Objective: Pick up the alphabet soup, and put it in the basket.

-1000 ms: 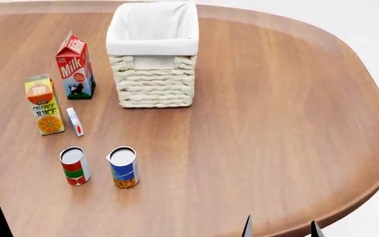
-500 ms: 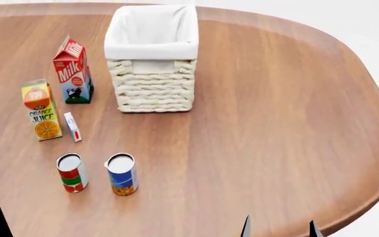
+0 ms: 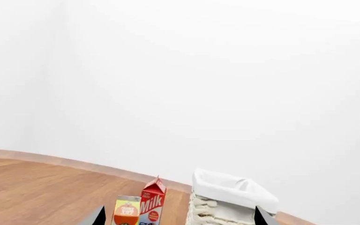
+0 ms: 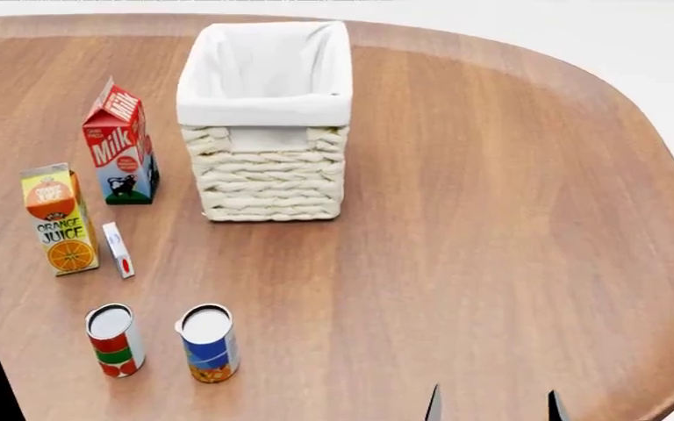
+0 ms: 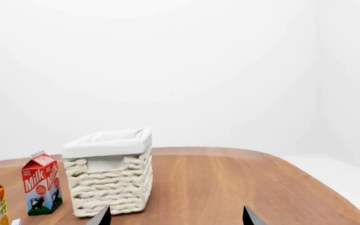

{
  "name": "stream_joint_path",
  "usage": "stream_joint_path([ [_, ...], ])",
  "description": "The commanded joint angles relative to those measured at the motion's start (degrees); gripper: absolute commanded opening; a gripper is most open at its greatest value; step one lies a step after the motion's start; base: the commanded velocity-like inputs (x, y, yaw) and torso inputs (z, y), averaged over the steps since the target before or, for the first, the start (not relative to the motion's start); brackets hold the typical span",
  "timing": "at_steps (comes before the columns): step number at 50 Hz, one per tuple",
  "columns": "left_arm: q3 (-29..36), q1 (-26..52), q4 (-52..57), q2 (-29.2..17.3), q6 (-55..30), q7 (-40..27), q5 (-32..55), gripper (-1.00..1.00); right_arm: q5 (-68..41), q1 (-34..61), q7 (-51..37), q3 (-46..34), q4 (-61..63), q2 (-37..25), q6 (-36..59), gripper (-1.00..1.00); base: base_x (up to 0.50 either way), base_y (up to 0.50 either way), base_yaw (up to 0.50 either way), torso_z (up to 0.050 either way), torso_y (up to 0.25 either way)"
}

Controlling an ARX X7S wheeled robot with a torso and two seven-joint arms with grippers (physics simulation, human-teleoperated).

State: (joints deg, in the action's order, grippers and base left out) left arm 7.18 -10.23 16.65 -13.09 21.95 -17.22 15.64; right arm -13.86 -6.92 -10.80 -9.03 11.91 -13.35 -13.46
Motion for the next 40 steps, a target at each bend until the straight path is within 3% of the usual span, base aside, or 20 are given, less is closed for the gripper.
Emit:
stream_joint_path([
  [1, 0.3, 0.2, -0.3, -0.2, 0.2, -0.2, 0.0, 1.00, 1.4, 0.2, -0.7, -0.5, -0.3, -0.2, -0.4, 1.00, 0.22, 0.00, 0.00, 0.000, 0.000],
  [25, 0.9, 0.1, -0.1, -0.7, 0.5, -0.9, -0.1, 1.00, 1.5, 0.0, -1.2, -1.0, -0.6, -0.7, -1.6, 1.00, 0.24, 0.04, 0.00, 0.000, 0.000],
  [40, 1.1, 0.5, -0.9, -1.0, 1.0, -1.0, 0.1, 1.00, 0.9, 0.4, -1.4, -1.3, -0.8, -0.9, -1.6, 1.00, 0.25, 0.32, 0.00, 0.000, 0.000],
])
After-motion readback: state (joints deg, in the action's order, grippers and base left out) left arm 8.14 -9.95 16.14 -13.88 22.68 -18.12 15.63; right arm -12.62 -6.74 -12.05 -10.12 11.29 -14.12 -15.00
